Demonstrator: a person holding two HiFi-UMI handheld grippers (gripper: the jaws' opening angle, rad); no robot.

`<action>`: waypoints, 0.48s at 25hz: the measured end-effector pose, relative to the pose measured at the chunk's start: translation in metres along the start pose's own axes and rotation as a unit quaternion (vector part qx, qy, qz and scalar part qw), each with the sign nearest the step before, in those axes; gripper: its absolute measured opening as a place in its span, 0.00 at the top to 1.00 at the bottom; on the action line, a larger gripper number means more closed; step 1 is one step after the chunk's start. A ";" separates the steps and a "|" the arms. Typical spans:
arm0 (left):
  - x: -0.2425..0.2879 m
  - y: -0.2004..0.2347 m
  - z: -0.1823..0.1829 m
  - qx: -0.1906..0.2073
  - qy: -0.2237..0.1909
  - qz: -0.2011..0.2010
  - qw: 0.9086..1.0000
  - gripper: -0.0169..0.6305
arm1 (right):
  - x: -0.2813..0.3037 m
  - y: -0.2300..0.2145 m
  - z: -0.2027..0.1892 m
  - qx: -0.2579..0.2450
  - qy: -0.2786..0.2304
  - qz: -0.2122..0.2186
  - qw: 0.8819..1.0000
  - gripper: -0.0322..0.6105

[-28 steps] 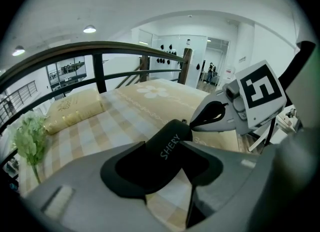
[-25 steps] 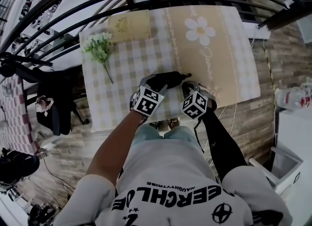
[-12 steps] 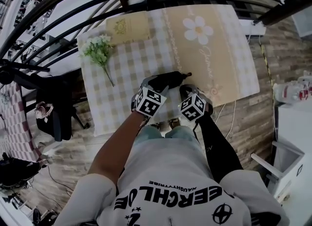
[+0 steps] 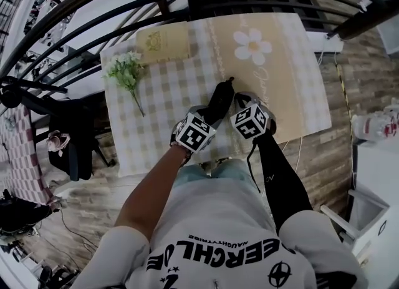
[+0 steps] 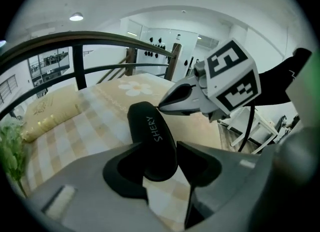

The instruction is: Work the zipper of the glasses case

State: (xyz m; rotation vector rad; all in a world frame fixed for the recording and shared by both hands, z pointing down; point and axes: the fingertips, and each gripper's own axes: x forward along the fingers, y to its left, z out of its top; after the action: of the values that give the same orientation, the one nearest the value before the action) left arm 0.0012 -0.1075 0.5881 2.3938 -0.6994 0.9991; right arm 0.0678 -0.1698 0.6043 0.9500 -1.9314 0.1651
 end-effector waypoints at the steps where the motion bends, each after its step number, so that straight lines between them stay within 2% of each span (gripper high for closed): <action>1: 0.005 -0.003 0.004 -0.005 0.002 -0.004 1.000 0.52 | 0.004 -0.007 0.002 -0.003 -0.002 0.004 1.000 0.90; 5: 0.013 -0.006 0.016 -0.006 0.009 -0.003 1.000 0.53 | 0.017 -0.015 -0.003 -0.027 -0.001 0.038 0.999 0.90; 7: 0.010 -0.003 0.026 0.004 -0.002 0.008 1.000 0.57 | 0.020 -0.015 -0.006 -0.039 -0.007 0.053 0.998 0.90; 9: 0.010 0.003 0.035 0.009 -0.009 0.026 1.000 0.76 | 0.023 -0.016 -0.008 -0.049 -0.014 0.064 0.997 0.90; 10: 0.011 0.006 0.037 0.010 -0.005 0.036 0.999 0.80 | 0.024 -0.016 -0.010 -0.052 -0.017 0.070 0.996 0.90; 12: 0.018 0.008 0.031 0.015 0.019 0.049 0.999 0.82 | 0.025 -0.015 -0.013 -0.055 -0.021 0.080 0.995 0.90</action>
State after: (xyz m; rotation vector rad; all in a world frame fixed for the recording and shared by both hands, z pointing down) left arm 0.0228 -0.1363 0.5835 2.3786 -0.7986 1.0992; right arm 0.0803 -0.1878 0.6271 0.7310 -2.0336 0.1316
